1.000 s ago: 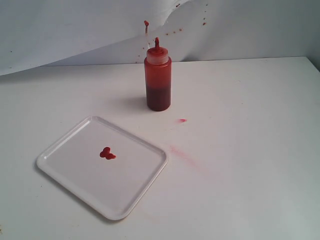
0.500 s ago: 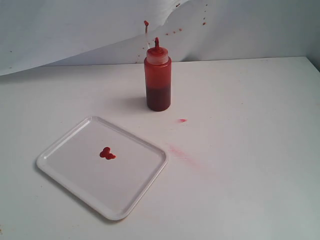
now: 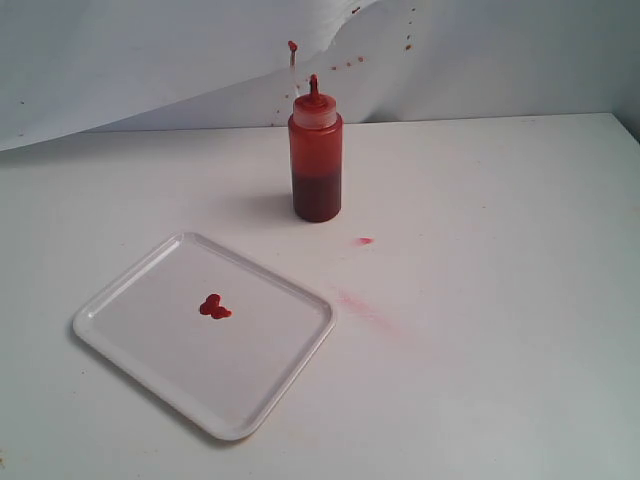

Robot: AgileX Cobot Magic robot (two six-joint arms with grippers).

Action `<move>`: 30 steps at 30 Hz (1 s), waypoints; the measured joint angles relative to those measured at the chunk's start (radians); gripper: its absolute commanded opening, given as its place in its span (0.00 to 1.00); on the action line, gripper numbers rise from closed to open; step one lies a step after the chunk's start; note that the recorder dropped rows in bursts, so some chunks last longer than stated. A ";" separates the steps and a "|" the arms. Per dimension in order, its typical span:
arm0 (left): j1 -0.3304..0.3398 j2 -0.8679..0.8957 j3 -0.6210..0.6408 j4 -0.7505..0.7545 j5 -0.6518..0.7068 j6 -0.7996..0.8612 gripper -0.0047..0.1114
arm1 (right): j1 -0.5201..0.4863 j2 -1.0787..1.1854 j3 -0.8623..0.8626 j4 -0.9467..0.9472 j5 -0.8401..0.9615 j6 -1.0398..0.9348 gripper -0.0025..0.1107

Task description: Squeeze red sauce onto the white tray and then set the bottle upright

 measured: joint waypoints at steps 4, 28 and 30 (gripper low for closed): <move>0.000 0.000 0.000 -0.004 0.007 -0.003 0.04 | 0.000 0.000 0.000 0.001 0.000 0.002 0.02; 0.000 0.000 0.000 0.093 0.007 -0.017 0.04 | 0.000 0.000 0.000 0.001 0.000 0.004 0.02; 0.000 0.000 0.000 0.093 0.007 -0.017 0.04 | 0.000 0.000 0.000 0.001 0.000 0.004 0.02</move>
